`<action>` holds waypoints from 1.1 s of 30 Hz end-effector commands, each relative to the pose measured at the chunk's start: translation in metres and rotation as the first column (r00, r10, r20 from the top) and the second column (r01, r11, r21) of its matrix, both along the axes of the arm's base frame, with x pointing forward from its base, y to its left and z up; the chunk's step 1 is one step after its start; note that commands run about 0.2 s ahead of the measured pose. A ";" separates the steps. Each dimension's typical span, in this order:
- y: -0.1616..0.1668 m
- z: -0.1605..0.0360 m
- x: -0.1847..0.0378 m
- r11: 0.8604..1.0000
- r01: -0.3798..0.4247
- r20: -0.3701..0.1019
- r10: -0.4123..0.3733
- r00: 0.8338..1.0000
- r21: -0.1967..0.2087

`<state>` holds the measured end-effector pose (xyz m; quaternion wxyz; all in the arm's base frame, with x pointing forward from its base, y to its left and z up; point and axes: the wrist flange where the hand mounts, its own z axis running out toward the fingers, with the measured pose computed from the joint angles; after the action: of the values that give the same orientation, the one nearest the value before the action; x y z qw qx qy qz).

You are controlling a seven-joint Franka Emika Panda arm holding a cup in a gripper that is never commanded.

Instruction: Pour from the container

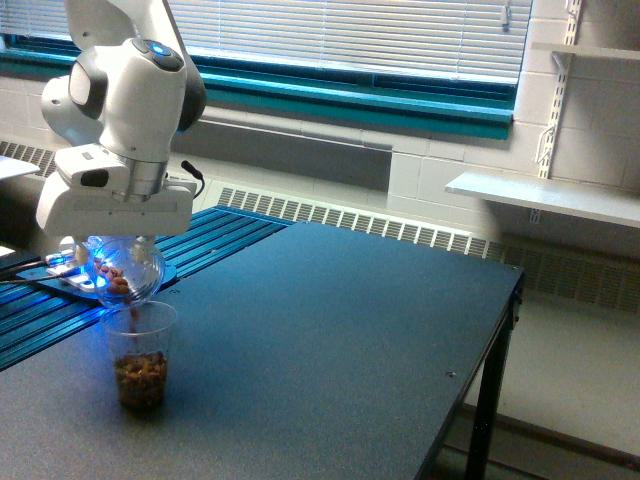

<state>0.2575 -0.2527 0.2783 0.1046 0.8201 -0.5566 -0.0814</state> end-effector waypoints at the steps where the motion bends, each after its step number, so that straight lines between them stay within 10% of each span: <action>1: 0.002 0.000 0.007 1.000 -0.026 -0.013 0.026 1.000 -0.005; 33: -0.011 0.003 0.020 0.998 -0.057 -0.061 0.055 0.997 -0.038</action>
<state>0.2711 -0.2659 0.2804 0.1372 0.8267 -0.5385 -0.0887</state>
